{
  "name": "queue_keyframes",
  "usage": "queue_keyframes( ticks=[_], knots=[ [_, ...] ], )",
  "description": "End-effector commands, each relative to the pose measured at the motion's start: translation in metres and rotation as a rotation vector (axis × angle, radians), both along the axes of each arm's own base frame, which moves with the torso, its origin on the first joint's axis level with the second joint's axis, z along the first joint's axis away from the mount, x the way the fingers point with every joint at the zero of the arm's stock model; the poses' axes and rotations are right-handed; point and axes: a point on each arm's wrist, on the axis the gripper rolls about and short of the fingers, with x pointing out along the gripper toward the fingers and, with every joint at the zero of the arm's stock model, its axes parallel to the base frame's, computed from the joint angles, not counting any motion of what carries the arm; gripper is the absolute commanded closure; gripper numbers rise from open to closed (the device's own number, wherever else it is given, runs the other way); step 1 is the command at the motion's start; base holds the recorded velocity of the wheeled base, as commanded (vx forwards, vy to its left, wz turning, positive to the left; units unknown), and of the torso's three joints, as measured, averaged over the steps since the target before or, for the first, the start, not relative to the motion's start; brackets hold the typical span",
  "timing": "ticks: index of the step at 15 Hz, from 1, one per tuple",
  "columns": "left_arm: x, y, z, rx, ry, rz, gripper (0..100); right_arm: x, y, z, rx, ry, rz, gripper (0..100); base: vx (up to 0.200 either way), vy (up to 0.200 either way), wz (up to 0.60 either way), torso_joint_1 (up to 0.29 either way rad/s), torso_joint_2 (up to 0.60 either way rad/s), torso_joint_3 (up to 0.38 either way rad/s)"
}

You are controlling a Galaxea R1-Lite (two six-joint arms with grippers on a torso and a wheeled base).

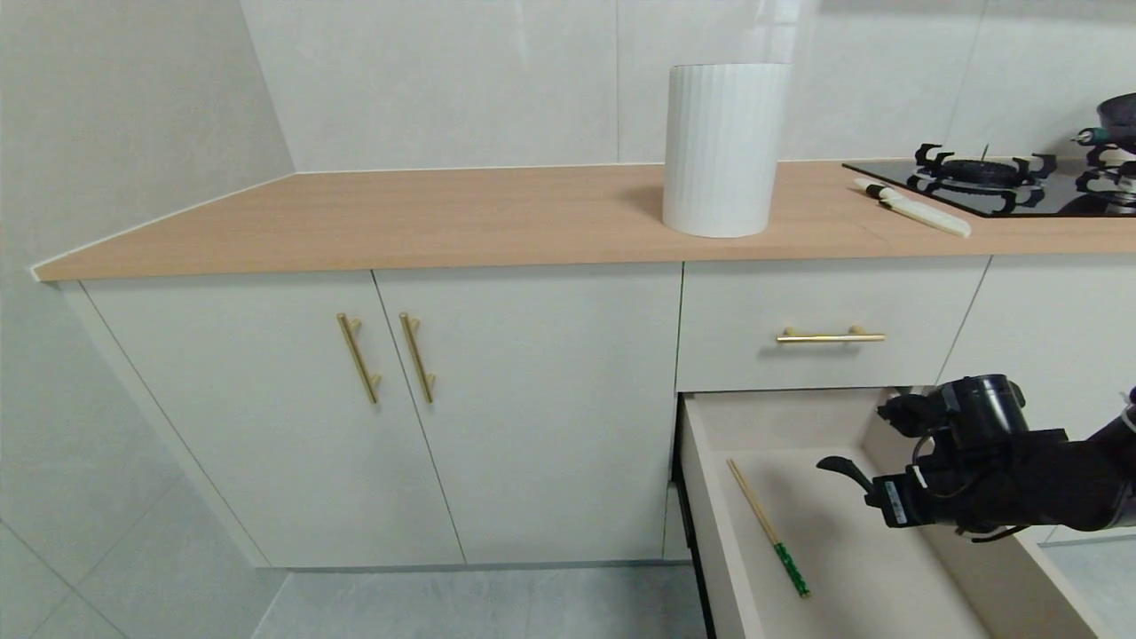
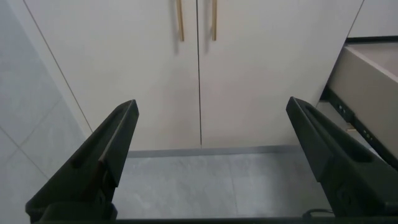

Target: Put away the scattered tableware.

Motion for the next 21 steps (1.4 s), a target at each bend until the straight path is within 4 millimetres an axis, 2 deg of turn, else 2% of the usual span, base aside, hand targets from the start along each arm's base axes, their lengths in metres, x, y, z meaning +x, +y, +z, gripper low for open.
queue_keyframes(
  ticks=[1, 4, 7, 8, 9, 10, 17, 21],
  knots=[
    [0.0, 0.0, 0.0, 0.0, 0.0, 0.0, 0, 0.0, 0.003, -0.007, -0.003, 0.023, 0.009, 100, 0.0, 0.0, 0.0, 0.0, 0.0, 0.0],
    [0.0, 0.0, 0.0, 0.0, 0.0, 0.0, 0, 0.002, 0.009, -0.021, -0.023, 0.051, 0.018, 100, 0.0, 0.0, 0.0, 0.0, 0.0, 0.0],
    [0.0, 0.0, 0.0, 0.0, 0.0, 0.0, 0, 0.015, 0.016, -0.052, -0.091, 0.056, -0.013, 100, 0.0, 0.0, 0.0, -0.019, 0.14, 0.106],
    [0.0, 0.0, 0.0, 0.0, 0.0, 0.0, 0, 0.015, 0.016, -0.052, -0.091, 0.056, -0.013, 100, 0.0, 0.0, 0.0, 0.0, 0.0, 0.0],
    [0.0, 0.0, 0.0, 0.0, 0.0, 0.0, 0, 0.02, 0.019, -0.077, -0.113, 0.071, -0.018, 100, 0.0, 0.0, 0.0, 0.0, 0.0, 0.0],
    [0.0, 0.0, 0.0, 0.0, 0.0, 0.0, 0, 0.023, 0.019, -0.084, -0.113, 0.062, -0.017, 100, 0.0, 0.0, 0.0, 0.0, 0.0, 0.0],
    [0.0, 0.0, 0.0, 0.0, 0.0, 0.0, 0, 0.037, 0.021, -0.099, -0.111, 0.056, -0.018, 100, 0.0, 0.0, 0.0, 0.0, 0.0, 0.0],
    [0.0, 0.0, 0.0, 0.0, 0.0, 0.0, 0, 0.044, 0.021, -0.118, -0.151, 0.08, -0.038, 100, 0.0, 0.0, 0.0, 0.0, 0.0, 0.0]
  ],
)
